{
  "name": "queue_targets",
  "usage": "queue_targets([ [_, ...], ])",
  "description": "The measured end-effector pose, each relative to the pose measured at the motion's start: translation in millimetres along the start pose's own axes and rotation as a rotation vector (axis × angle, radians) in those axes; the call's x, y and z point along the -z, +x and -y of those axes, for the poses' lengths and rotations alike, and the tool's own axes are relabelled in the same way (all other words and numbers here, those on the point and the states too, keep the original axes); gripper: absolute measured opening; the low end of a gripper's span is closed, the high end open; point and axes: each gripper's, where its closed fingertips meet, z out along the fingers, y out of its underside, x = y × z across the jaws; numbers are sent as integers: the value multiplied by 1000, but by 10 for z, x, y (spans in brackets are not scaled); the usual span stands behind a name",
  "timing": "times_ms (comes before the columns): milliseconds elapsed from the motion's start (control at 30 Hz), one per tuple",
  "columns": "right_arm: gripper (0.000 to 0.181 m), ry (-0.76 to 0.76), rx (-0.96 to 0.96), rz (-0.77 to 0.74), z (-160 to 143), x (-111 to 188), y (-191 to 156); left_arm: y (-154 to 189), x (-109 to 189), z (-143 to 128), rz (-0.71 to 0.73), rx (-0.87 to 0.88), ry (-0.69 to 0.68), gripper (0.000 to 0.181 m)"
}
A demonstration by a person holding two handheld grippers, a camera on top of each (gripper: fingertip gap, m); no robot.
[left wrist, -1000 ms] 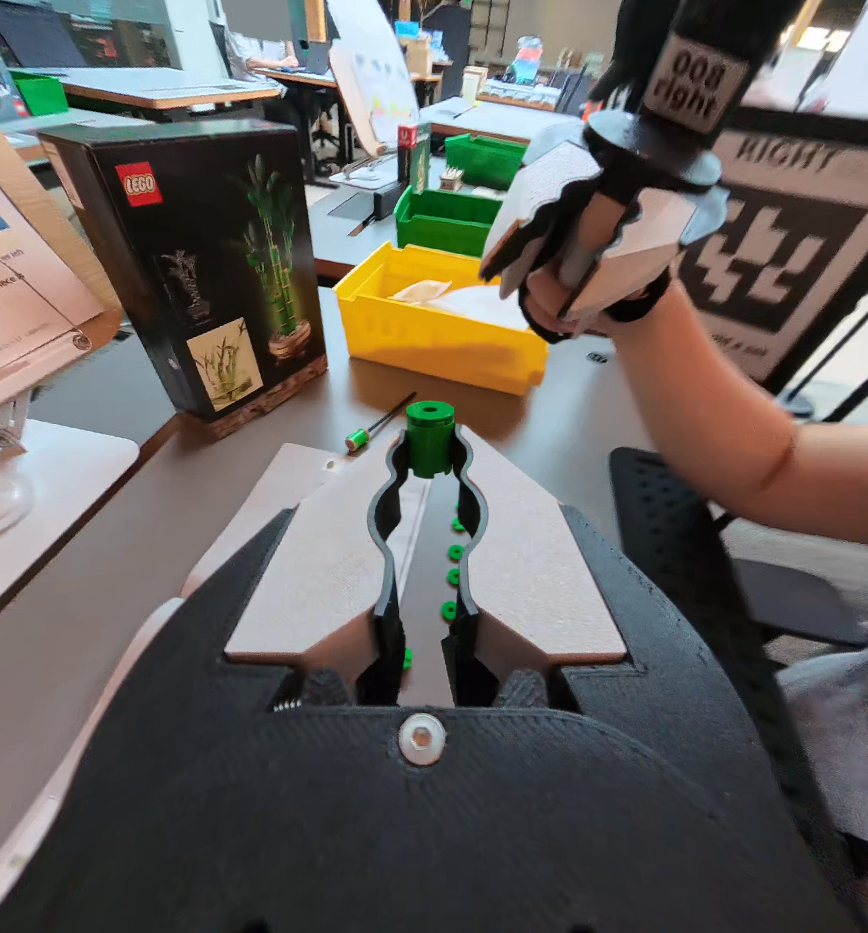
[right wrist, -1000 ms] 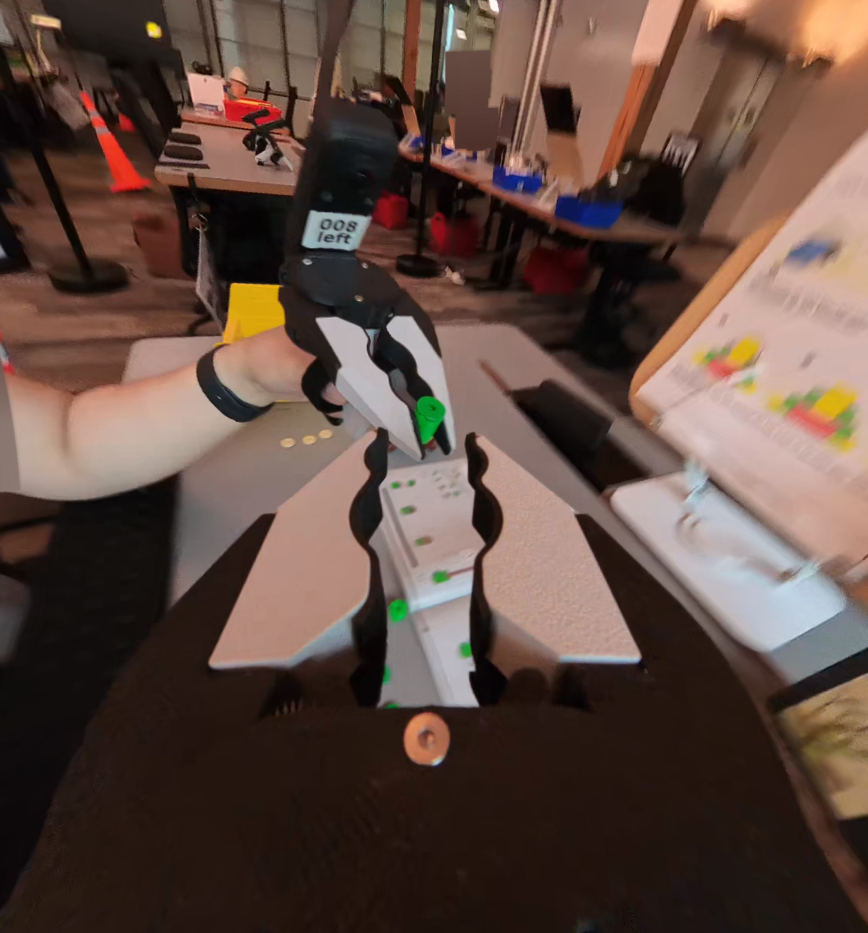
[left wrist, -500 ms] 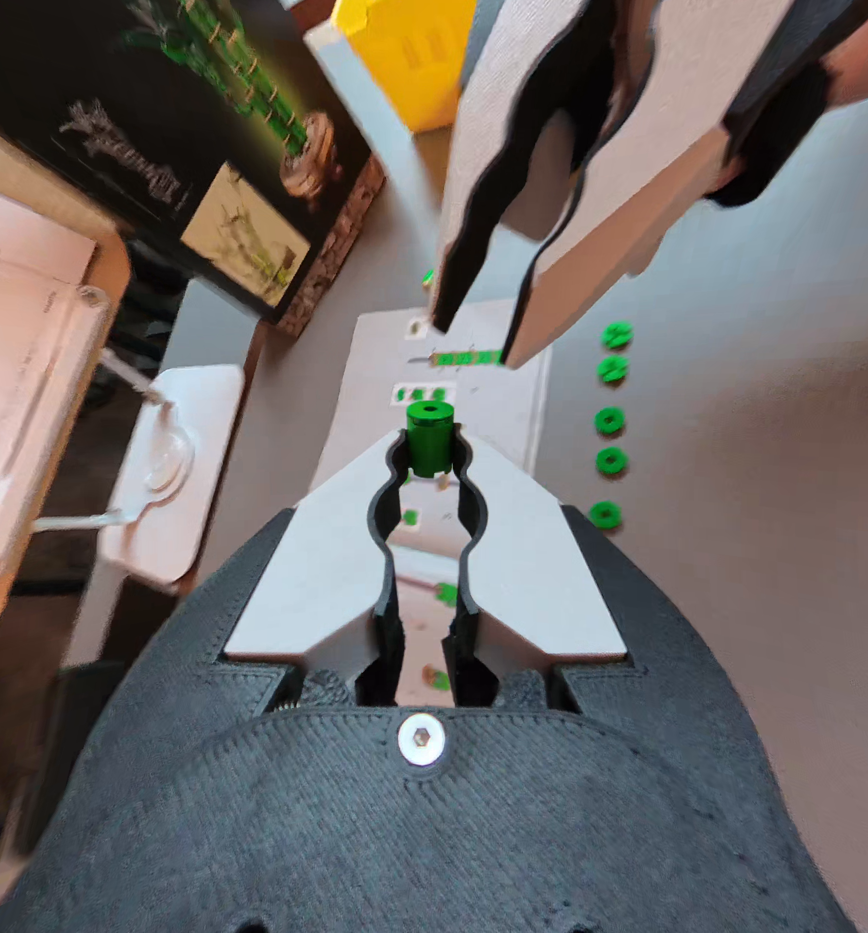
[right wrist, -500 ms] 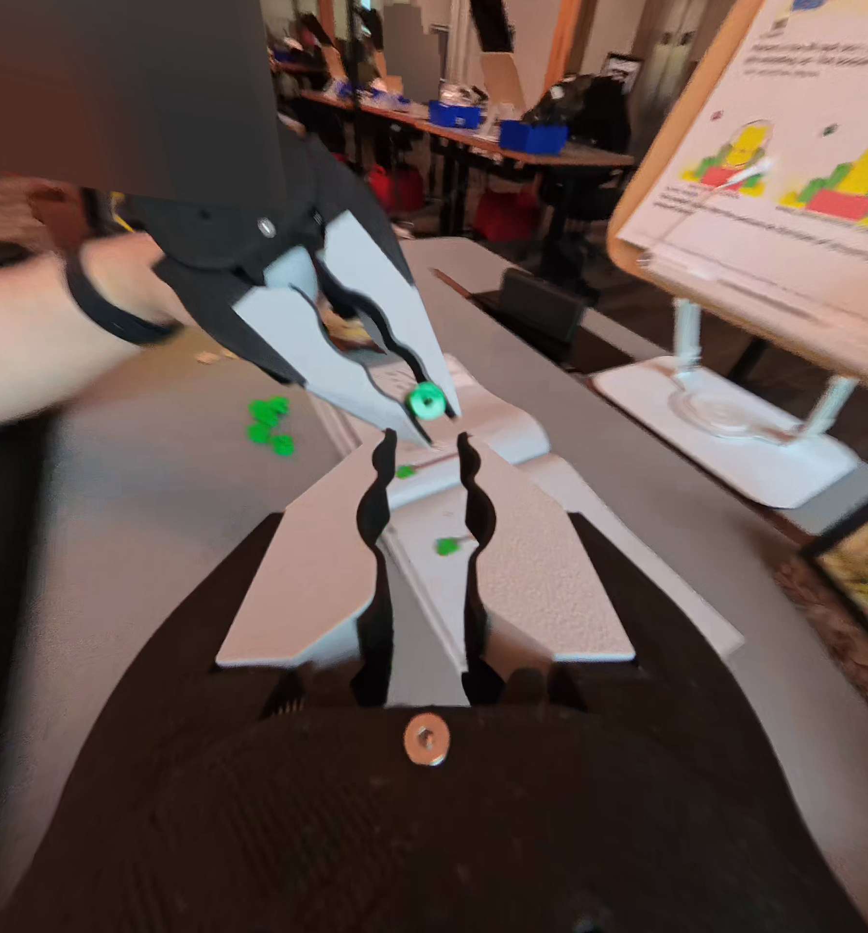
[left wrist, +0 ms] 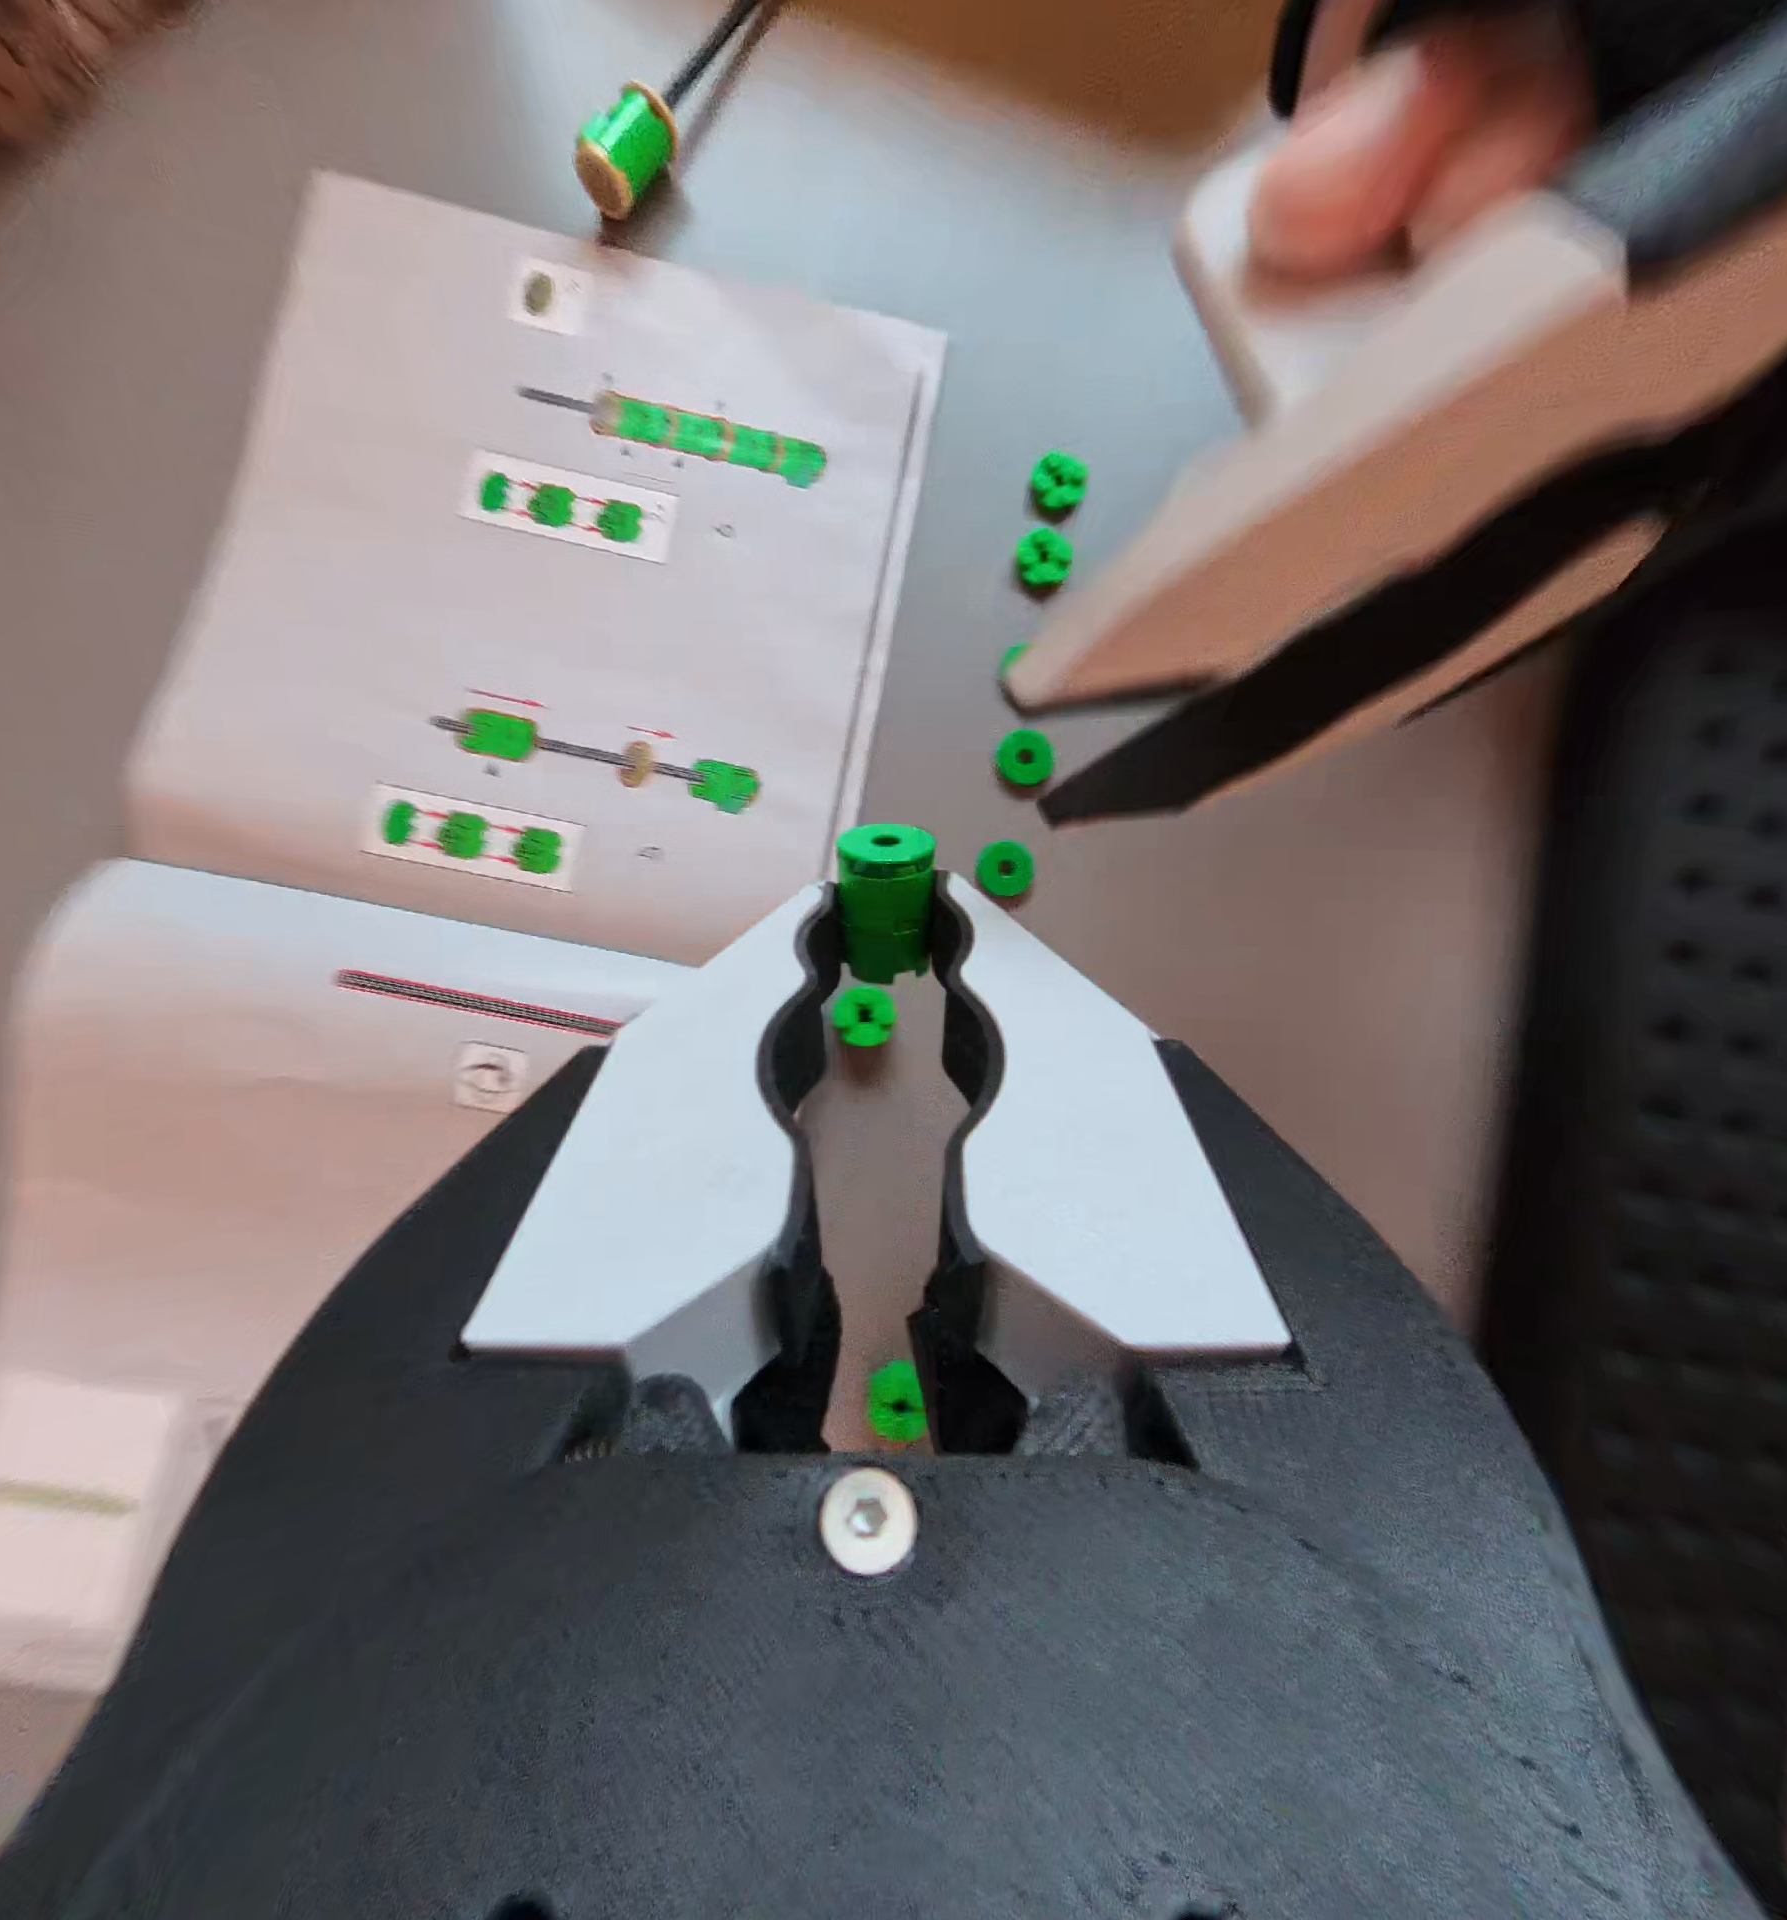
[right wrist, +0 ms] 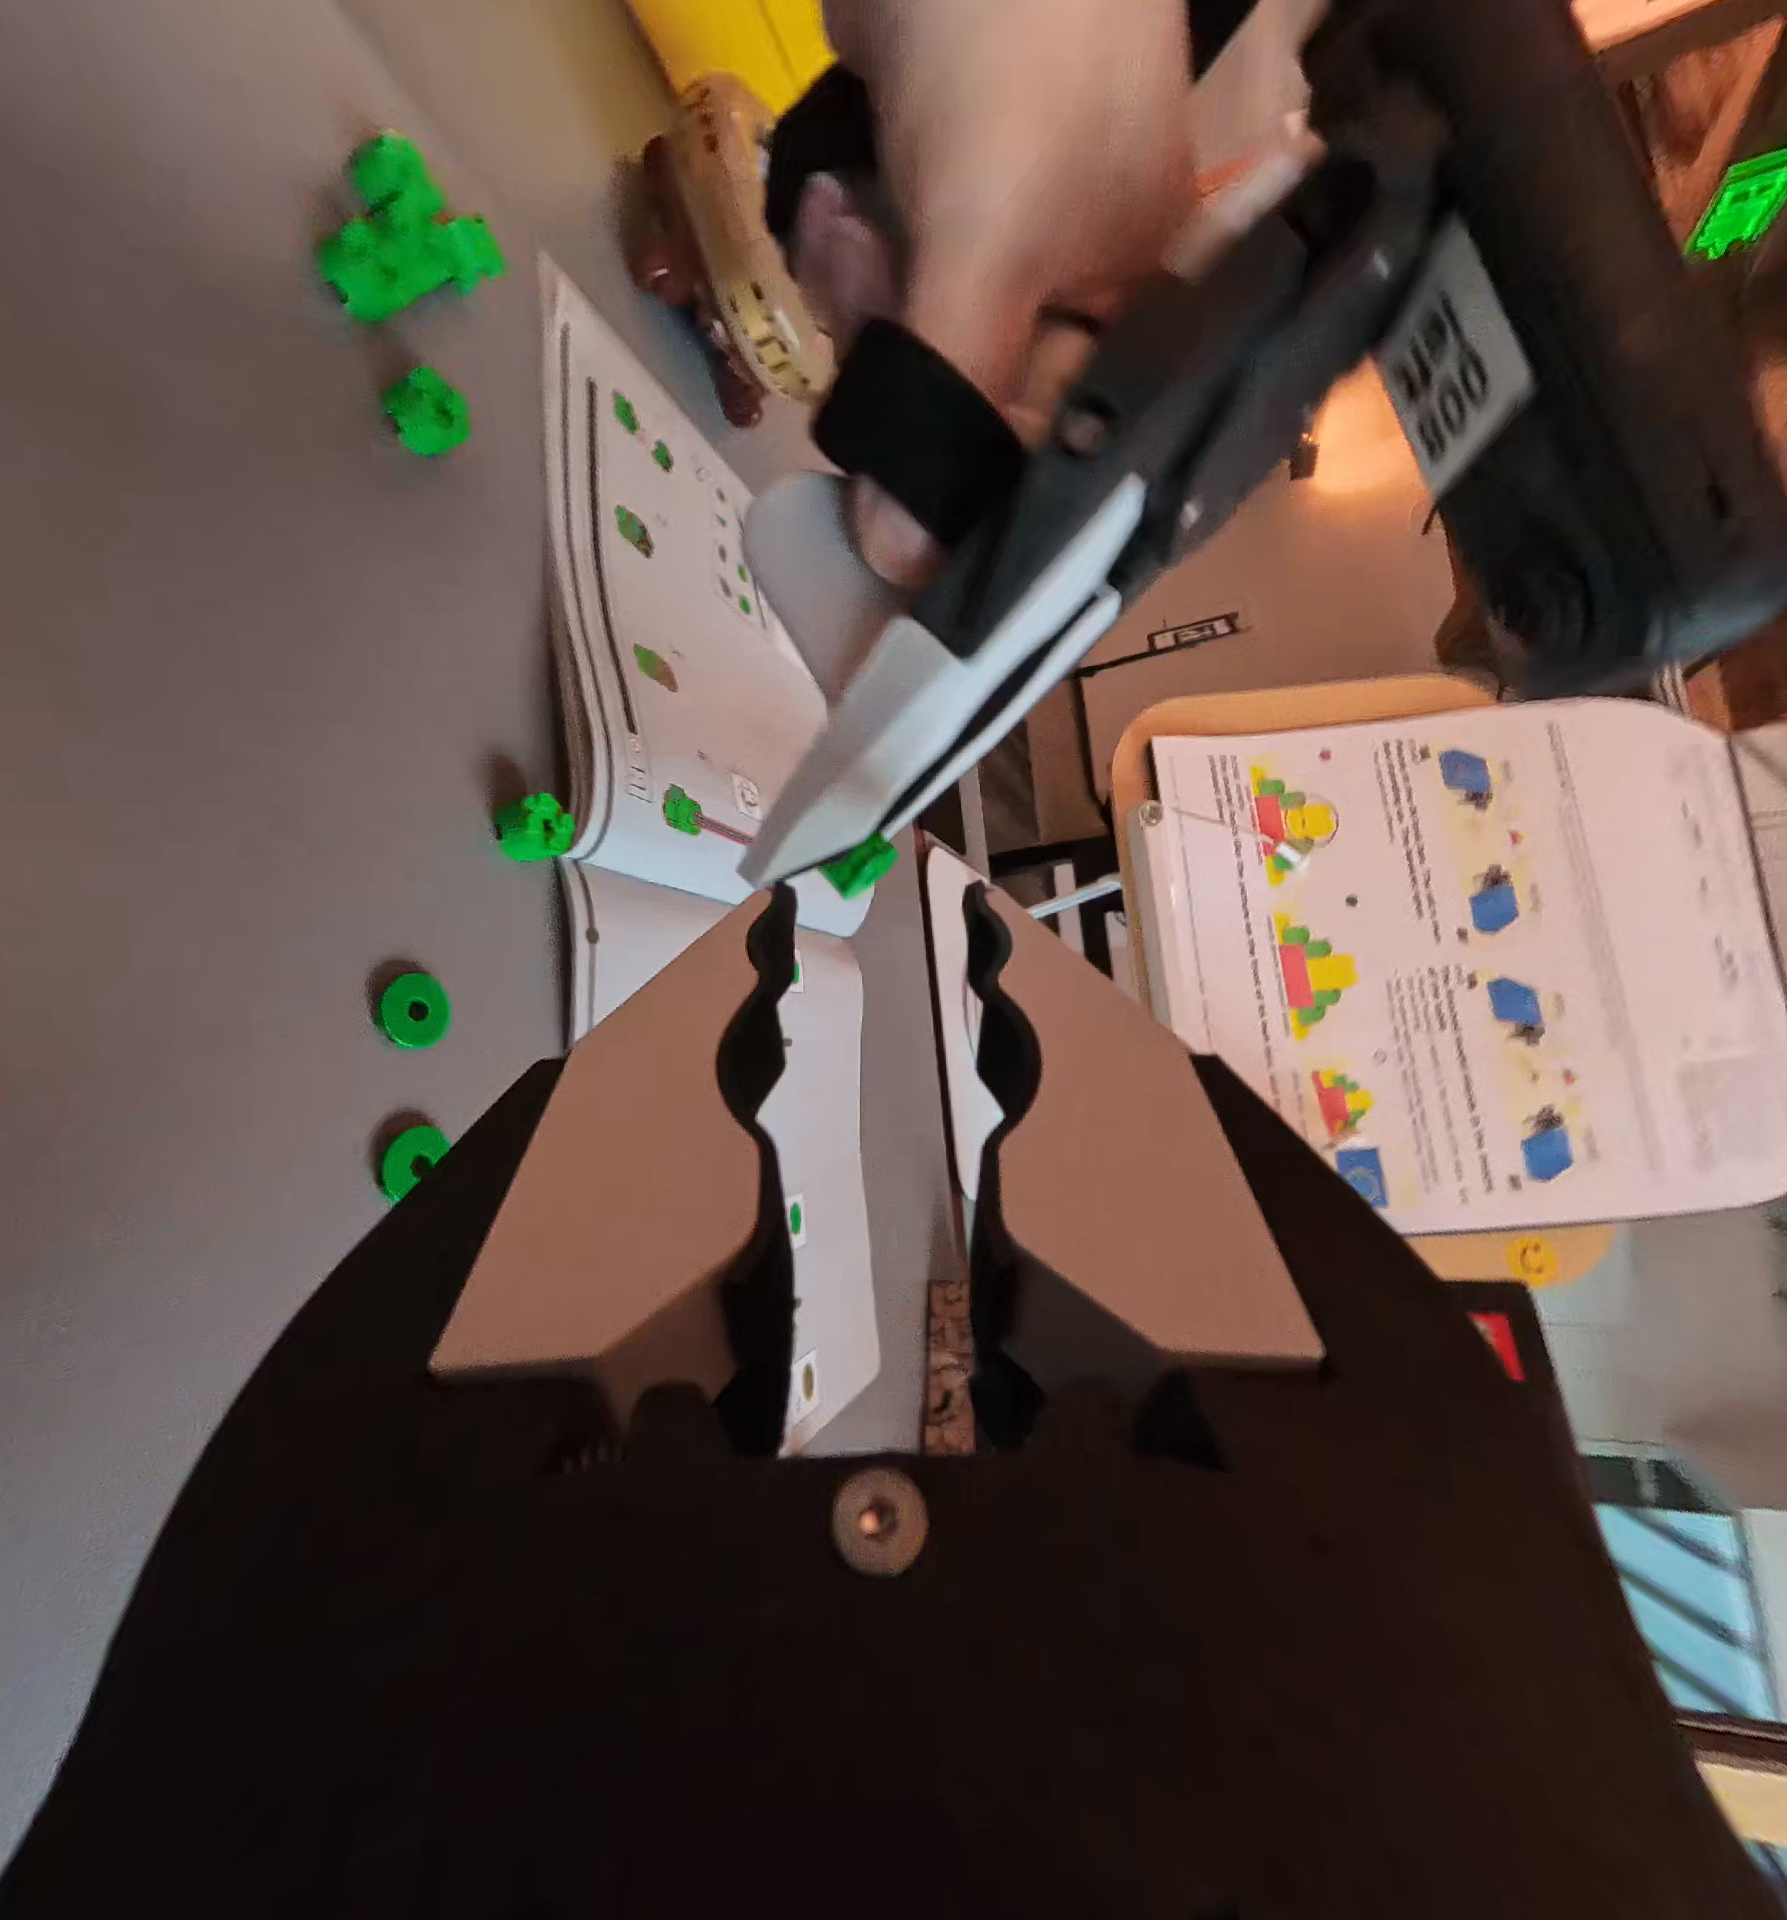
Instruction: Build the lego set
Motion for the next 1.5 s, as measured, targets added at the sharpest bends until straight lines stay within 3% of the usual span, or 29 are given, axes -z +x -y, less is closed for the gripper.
queue_targets([
  [33, 32, -9, 31, -11, 27, -30, -26, 35, -8, -16, -45, 51, -5, 15],
  [233, 32, -45, 152, -6, 35, -95, -142, 105, -27, -83, -148, 205, -35, 15],
  [667, 26, -68, 336, 37, 126, -107, -321, 397, -75, -264, -248, 173, -187, 15],
  [833, 16, -68, 336, 85, 126, -98, -400, 439, -88, -319, -278, 179, -212, 15],
  [1067, 15, -63, 279, 122, 101, -76, -419, 463, -107, -315, -298, 185, -208, 15],
  [1300, 15, -119, 196, 107, -112, -26, -266, 376, 35, -106, -264, 185, -77, 19],
  [1400, 15, -126, 0, 60, -285, 11, -54, 276, 256, 90, -220, 162, 60, 25],
  [1500, 16, -57, -364, 6, -435, 75, 238, 51, 615, 361, -70, 69, 283, 32],
])
